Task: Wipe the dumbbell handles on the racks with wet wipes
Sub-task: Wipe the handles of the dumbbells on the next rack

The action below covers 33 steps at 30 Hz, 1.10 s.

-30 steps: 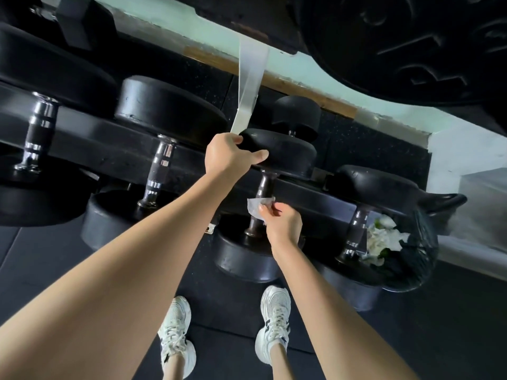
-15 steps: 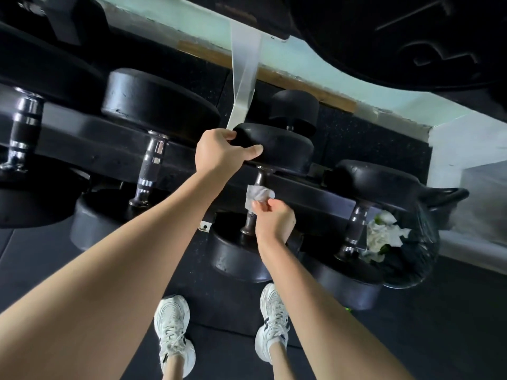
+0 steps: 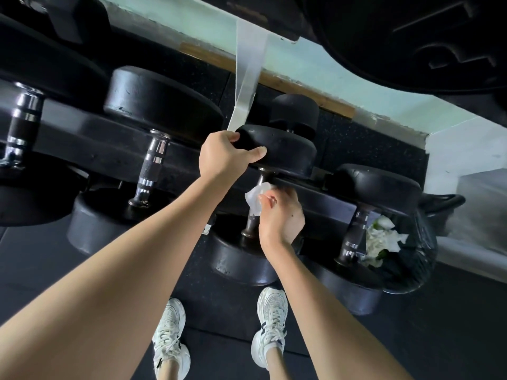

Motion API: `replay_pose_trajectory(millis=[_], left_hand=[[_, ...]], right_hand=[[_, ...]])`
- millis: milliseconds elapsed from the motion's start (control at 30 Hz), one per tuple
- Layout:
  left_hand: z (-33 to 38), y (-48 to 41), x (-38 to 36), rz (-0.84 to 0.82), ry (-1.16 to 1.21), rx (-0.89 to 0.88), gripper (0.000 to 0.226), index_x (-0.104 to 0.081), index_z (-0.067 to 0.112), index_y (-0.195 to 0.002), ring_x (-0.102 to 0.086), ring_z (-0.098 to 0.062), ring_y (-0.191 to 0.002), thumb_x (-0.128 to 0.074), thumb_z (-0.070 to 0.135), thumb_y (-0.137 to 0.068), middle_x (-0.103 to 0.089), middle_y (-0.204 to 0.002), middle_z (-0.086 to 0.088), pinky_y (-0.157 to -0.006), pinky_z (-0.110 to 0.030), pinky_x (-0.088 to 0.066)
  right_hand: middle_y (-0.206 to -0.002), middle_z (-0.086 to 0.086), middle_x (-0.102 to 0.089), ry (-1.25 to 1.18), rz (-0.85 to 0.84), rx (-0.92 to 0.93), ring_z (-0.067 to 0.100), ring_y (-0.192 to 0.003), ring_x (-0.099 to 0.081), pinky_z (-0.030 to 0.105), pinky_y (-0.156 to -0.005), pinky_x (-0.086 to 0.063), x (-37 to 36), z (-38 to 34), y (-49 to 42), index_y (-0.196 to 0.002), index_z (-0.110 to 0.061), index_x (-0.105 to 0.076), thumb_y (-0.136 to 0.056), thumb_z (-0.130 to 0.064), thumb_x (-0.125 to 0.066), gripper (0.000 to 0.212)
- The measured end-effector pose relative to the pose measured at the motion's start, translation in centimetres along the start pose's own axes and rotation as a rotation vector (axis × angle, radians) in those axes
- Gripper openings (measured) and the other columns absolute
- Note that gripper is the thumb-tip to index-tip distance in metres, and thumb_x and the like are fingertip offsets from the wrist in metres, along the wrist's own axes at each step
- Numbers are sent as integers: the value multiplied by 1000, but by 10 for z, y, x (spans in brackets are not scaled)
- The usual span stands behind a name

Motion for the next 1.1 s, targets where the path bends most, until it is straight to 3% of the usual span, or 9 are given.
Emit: replay_pose_trajectory(millis=[67, 133, 200, 367, 533, 667, 800, 933, 1100], left_hand=[[0, 0, 0, 3, 0, -11, 70, -55, 10, -129, -53, -15, -120, -80, 39, -71, -57, -131, -1, -96, -25, -41], [-1, -1, 0, 2, -1, -20, 71, -55, 10, -129, -54, -15, -118, -80, 41, -70, -58, -130, -1, -96, -26, -43], [-3, -2, -1, 2, 4, -18, 71, -57, 11, -128, -57, -15, -115, -80, 42, -69, -60, -126, 0, -95, -30, -46], [-4, -2, -2, -11, 2, -9, 63, -68, 15, -112, -65, -13, -94, -79, 52, -62, -70, -102, 4, -79, -33, -55], [-5, -1, -3, 34, 0, 11, 63, -65, 11, -115, -63, -15, -100, -80, 48, -66, -68, -107, 1, -76, -28, -48], [-3, 1, -2, 34, 19, 10, 71, -55, 14, -129, -56, -10, -112, -80, 43, -69, -60, -123, 6, -86, -23, -44], [0, 3, 1, 12, 23, 17, 71, -53, 14, -131, -55, -12, -113, -79, 42, -70, -58, -125, 5, -84, -22, -42], [-2, 3, 0, 18, 28, 18, 71, -54, 15, -130, -55, -8, -107, -79, 44, -70, -59, -122, 6, -82, -22, -41], [-3, 2, -2, 29, 31, 23, 70, -55, 16, -128, -54, -9, -108, -79, 44, -69, -57, -120, 8, -86, -24, -43]], right_hand=[[-83, -11, -62, -165, -70, 64, 16, -85, -57, 24, -74, -45, 0, -3, -6, -72, -24, -65, -82, -8, -59, 19], [-87, -11, -58, -40, -160, 323, 18, -88, -53, 15, -71, -38, -1, 1, -9, -78, -23, -68, -85, -8, -55, 21], [-104, 6, -58, 155, -180, 561, 25, -92, -54, 26, -75, -46, -2, 13, -10, -99, -8, -64, -83, -6, -63, 16], [-114, 18, -58, 493, -181, 1035, 34, -85, -58, 40, -73, -53, 8, 38, -22, -116, -2, -60, -61, 9, -70, 57], [-112, 11, -64, 593, -116, 1249, 31, -82, -60, 35, -64, -51, 14, 24, -36, -100, -10, -70, -62, 1, -55, 41], [-95, -1, -67, 563, -231, 1334, 21, -73, -55, 27, -63, -44, 11, 22, -37, -88, -13, -69, -71, 0, -48, 30], [-118, -3, -66, 479, -485, 1499, 20, -76, -62, 27, -67, -46, 7, 44, -27, -106, -14, -69, -71, 2, -73, 38], [-103, -8, -69, 488, -319, 1411, 14, -71, -62, 27, -58, -51, 7, 26, -54, -107, -20, -69, -83, -6, -63, 27], [-101, -7, -72, 310, -262, 1260, 23, -59, -63, 26, -49, -52, 17, 22, -58, -92, -15, -71, -71, 0, -62, 27]])
Point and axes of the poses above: each hand's wrist, its own y-axis away from the middle knuckle, its own x-axis out of the back of the hand, z = x × y, the point moved 1 cm from there along -y, towards the middle knuckle
